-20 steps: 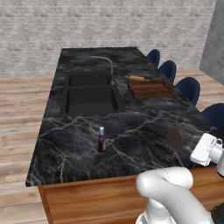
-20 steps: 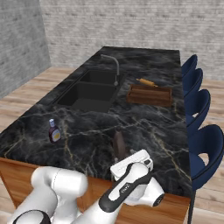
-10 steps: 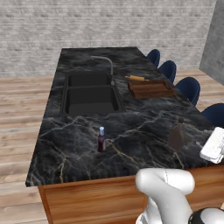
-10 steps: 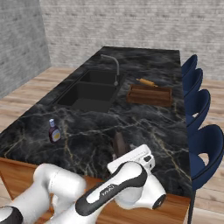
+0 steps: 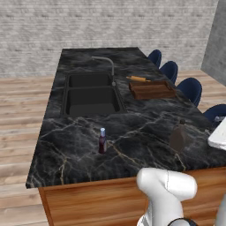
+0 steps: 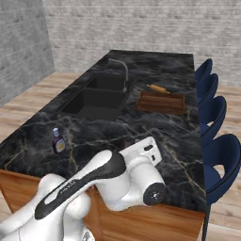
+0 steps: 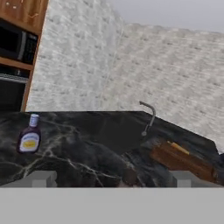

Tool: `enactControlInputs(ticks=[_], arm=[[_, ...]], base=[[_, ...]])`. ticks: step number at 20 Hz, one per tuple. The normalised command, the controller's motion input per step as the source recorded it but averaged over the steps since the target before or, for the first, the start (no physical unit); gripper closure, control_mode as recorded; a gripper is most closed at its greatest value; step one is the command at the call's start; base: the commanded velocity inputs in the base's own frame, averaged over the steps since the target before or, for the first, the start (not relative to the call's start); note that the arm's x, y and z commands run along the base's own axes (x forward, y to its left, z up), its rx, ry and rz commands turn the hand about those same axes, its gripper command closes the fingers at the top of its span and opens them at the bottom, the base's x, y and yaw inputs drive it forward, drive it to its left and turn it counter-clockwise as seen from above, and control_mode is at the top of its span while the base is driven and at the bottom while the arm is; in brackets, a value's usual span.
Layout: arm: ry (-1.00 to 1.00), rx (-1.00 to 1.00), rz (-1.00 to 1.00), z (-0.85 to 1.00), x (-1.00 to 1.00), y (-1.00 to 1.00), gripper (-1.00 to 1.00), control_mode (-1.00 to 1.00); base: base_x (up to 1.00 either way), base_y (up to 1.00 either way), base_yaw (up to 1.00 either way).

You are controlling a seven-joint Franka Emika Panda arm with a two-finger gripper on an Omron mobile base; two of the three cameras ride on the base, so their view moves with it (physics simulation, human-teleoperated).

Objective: Move the condiment bottle and syrup bottle from the cabinet to the dining counter.

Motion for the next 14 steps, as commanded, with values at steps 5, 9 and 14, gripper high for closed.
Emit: enactControlInputs(ticks=[5,9,14], arm=[[0.45,-0.32,-0.01,1.00,-0.03,0.52,-1.00,-1.00],[0.62,-0.44,0.00,0.99,0.00,0.72,-1.00,-1.00],[0.66,-0.45,0.00,0.52,0.00,0.78,-1.00,-1.00]], base=[[0.00,0.00,0.00],[0.00,0.00,0.00],[0.00,0.00,0.00]])
